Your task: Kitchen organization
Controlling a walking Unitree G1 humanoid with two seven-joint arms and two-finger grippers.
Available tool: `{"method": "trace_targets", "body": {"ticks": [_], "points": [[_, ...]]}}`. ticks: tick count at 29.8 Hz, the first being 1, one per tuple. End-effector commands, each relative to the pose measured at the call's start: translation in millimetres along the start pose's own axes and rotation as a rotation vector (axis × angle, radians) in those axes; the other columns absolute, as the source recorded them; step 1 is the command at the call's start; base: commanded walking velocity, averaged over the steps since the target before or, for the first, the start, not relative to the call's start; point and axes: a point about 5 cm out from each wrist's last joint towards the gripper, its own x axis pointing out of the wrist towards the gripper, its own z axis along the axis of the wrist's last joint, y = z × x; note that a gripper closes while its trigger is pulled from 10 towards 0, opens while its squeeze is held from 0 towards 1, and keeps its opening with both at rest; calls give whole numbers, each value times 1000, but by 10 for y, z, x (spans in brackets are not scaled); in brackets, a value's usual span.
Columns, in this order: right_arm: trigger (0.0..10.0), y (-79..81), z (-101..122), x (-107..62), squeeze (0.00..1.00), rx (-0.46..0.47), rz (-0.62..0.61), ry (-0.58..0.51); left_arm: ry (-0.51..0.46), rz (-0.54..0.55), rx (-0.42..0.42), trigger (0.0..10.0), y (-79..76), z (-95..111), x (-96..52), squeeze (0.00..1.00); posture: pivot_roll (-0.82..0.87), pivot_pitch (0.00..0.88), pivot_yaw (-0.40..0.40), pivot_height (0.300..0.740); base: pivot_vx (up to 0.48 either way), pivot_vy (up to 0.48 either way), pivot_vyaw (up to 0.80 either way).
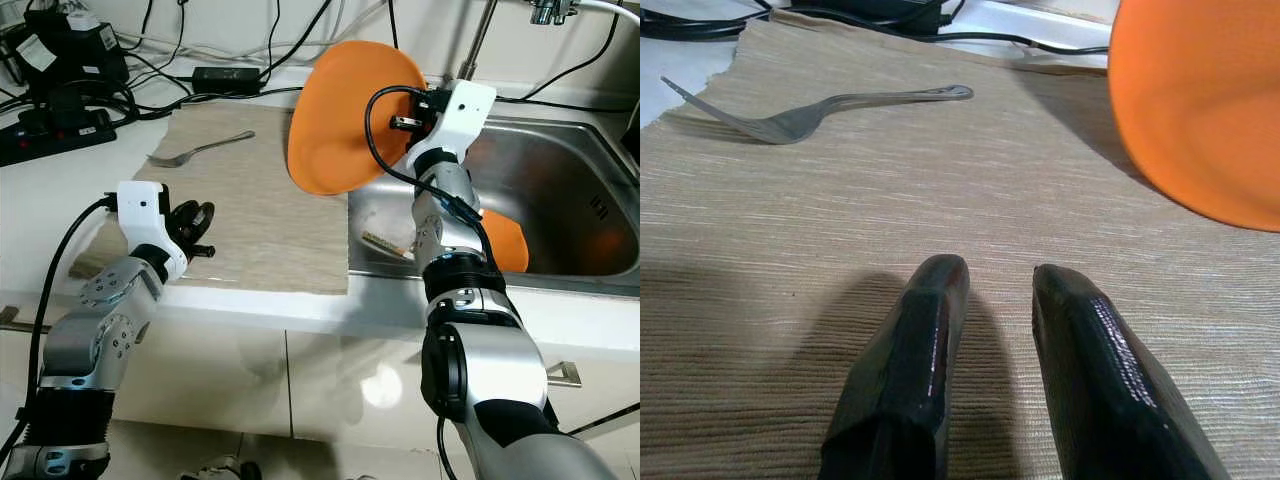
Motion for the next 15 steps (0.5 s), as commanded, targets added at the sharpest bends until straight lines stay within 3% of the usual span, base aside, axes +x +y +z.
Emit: {"method": "trace_targets", "body": {"ticks": [1,11,15], "points": [[0,-123,102,7,0,-46,-33,-37,-5,3,17,10000,-13,17,-21,0,21,0,15,740,0,0,0],[0,-248,280,34,0,-61,-62,-91,1,0,18,10000,-17,2,-3,0,10,0,17,740,0,0,0],[0,-331,286,30,0,-2,-90,-78,1,0,20,10000,-15,-3,15,0,8,0,18,740,0,0,0]]}}
